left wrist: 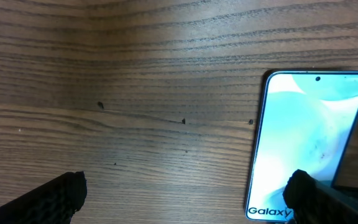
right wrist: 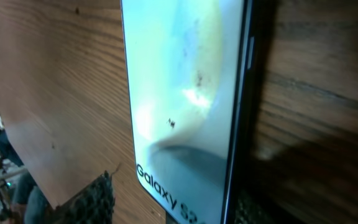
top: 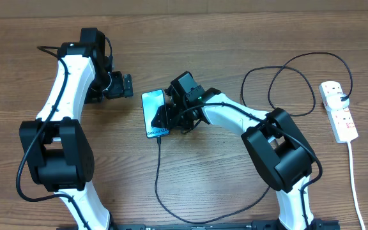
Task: Plug charger to phone and switch on socket
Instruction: 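Release the phone and move the right gripper toward the power strip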
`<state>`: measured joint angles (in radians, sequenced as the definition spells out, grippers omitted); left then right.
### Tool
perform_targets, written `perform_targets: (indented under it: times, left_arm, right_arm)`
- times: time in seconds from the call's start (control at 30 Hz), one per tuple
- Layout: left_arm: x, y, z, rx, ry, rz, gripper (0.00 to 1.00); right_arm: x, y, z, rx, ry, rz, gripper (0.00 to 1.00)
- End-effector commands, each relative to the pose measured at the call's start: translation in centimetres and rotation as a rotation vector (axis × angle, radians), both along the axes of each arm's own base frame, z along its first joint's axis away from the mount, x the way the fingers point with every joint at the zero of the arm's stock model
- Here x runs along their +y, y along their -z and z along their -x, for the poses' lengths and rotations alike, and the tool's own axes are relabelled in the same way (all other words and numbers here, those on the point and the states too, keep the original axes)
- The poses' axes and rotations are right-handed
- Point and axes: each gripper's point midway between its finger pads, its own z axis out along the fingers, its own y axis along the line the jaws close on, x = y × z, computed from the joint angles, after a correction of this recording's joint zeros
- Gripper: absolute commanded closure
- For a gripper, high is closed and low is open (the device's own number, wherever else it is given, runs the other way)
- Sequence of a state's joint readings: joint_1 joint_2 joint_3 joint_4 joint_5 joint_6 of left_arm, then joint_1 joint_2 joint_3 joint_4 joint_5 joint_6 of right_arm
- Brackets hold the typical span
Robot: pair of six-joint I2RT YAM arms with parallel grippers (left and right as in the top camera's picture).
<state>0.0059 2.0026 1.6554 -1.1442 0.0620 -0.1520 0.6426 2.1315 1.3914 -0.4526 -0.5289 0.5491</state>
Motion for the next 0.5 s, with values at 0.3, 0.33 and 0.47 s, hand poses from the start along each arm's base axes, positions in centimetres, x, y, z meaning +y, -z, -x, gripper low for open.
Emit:
perform_targets:
  times: [0.3,0.33,0.47]
  left_arm:
    - [-0.1,-1.1,-0.1,-0.027,-0.002,-0.013,0.00]
    - [-0.1,-1.1,-0.1,-0.027,-0.002,-0.013,0.00]
    - [-0.1,-1.1,-0.1,-0.027,-0.002,-0.013,0.00]
  right_arm:
    - [-9.3,-7.4,-3.1,-0.120,0.197,0.192,0.27]
    - [-10.7,-8.1,-3.0,-0.111,0.224,0.221,0.25]
    - [-17.4,-10.2,-2.2,-0.070,0.297,0.354,0.10]
